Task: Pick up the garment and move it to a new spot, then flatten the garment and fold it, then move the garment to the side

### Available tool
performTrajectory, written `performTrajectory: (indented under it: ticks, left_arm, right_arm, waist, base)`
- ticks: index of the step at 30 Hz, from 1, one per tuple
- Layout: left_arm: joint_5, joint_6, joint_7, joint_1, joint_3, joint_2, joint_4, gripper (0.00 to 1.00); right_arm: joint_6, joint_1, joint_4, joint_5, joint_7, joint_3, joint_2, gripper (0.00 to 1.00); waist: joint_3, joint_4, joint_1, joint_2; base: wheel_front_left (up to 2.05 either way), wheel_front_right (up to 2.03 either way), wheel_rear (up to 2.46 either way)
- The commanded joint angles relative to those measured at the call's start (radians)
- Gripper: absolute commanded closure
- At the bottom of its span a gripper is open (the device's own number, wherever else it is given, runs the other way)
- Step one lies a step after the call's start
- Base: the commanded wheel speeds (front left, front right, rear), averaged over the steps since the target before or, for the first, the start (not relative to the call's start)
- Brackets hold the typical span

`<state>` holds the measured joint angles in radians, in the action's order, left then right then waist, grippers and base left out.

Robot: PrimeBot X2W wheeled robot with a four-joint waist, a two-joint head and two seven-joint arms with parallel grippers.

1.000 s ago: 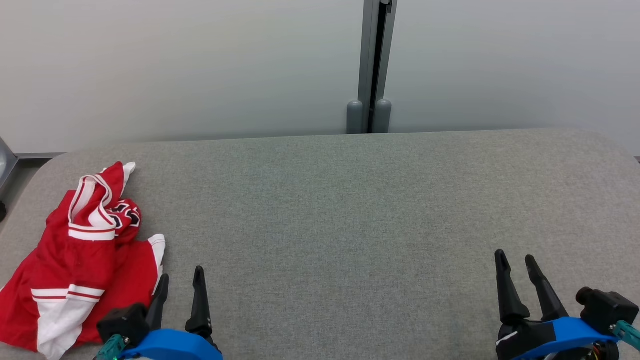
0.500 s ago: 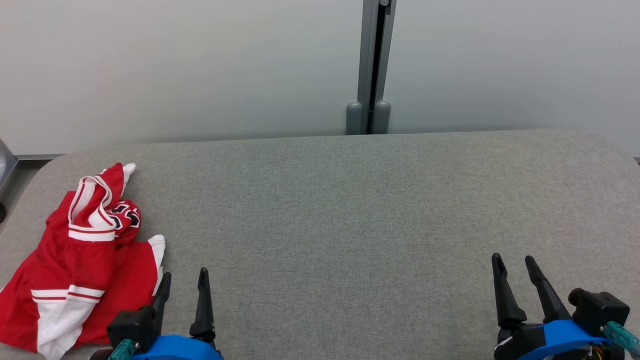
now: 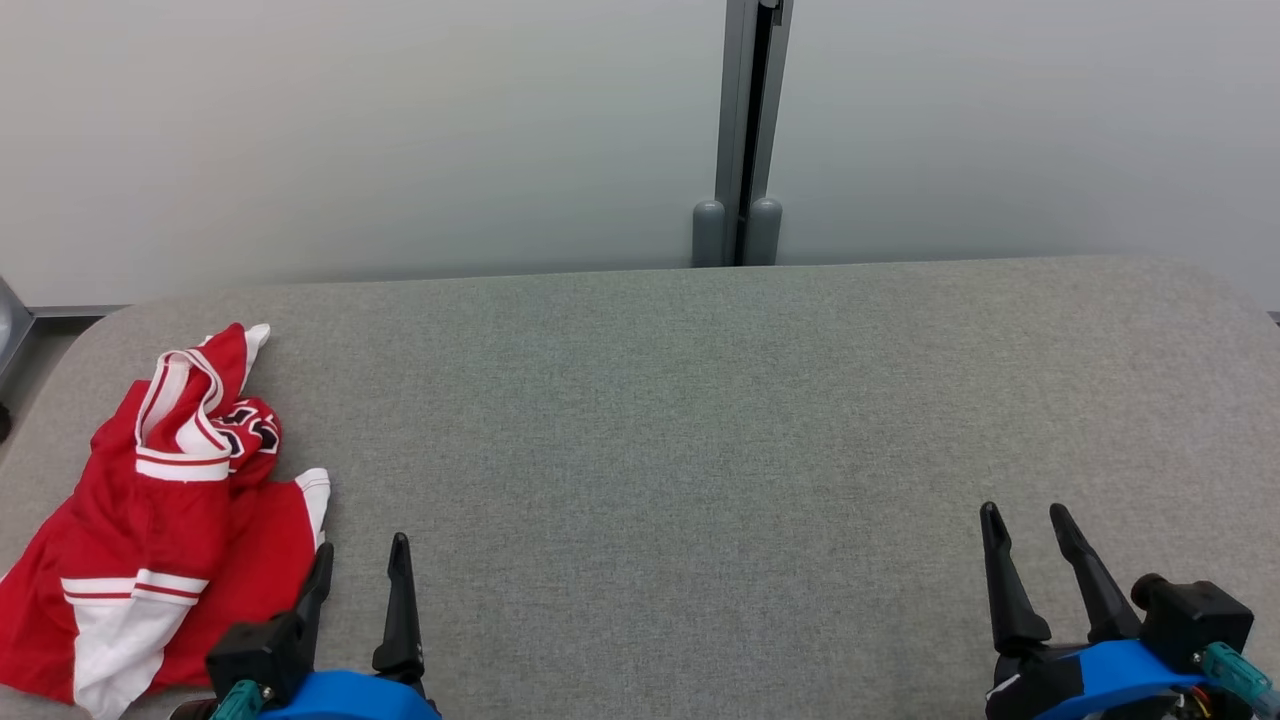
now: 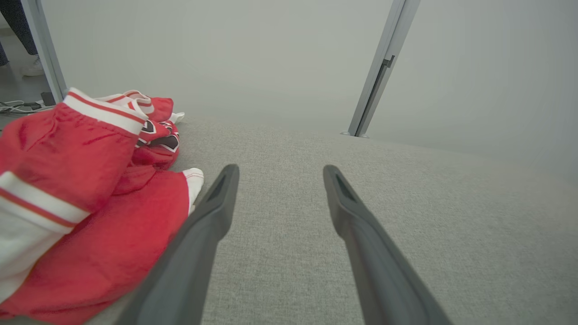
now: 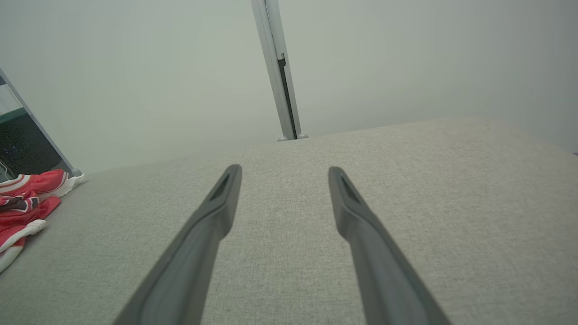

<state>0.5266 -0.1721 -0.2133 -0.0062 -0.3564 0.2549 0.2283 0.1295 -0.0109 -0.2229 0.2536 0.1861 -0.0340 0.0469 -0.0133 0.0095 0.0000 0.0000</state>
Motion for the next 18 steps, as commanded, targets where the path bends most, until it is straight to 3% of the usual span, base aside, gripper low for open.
performTrajectory:
  ticks: [1, 18]
  left_arm:
    - [-0.005, -0.004, -0.009, 0.007, 0.005, 0.007, -0.006, 0.0]
    - [0.025, -0.022, 0.06, 0.018, 0.013, 0.037, -0.085, 0.0]
  right_arm:
    - [0.002, 0.011, 0.006, -0.017, 0.007, 0.0, 0.006, 0.0]
    - [0.002, 0.02, 0.049, 0.016, -0.043, -0.004, 0.006, 0.0]
  waist:
    - [0.0, 0.0, 0.0, 0.0]
    - [0.001, 0.014, 0.0, 0.0]
  base:
    - [0.0, 0.0, 0.0]
    - [0.0, 0.0, 0.0]
